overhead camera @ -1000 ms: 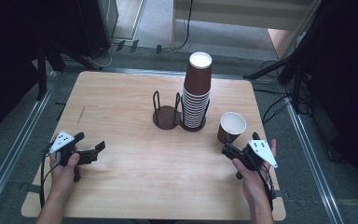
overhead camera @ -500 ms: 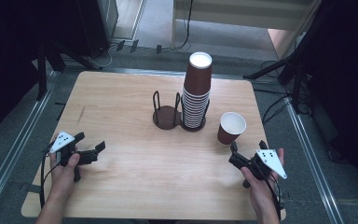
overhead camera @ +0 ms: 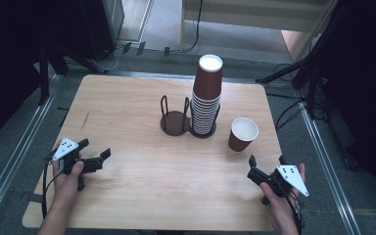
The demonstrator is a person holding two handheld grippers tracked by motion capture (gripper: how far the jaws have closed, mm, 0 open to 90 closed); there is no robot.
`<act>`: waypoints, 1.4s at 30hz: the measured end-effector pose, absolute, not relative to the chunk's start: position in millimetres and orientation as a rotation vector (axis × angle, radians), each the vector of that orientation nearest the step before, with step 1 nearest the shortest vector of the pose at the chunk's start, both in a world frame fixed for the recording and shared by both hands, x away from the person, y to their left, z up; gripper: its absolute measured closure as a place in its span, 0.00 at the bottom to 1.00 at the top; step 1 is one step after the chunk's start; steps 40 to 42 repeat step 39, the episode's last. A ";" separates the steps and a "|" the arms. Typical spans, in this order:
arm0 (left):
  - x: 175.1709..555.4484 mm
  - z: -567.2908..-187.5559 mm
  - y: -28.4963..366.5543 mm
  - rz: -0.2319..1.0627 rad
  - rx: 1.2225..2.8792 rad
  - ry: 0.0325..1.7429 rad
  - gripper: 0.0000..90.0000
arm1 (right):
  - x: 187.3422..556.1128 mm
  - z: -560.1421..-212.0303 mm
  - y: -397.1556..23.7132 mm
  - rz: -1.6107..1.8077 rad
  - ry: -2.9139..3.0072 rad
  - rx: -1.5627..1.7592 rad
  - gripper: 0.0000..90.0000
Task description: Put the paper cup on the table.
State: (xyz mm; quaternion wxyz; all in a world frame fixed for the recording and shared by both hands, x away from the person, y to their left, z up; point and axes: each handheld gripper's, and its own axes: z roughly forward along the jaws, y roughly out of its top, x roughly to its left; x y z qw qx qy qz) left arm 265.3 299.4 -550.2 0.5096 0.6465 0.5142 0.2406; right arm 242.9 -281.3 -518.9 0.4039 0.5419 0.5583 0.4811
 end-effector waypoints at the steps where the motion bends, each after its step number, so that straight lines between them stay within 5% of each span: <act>1: 265.2 -550.3 299.5 0.578 1.556 1.238 0.00 | 242.2 -519.2 -282.0 1.217 1.411 1.369 0.00; 42: 261.6 -550.8 301.4 0.586 1.522 1.236 0.00 | 197.3 -531.0 -341.7 1.131 1.382 1.429 0.00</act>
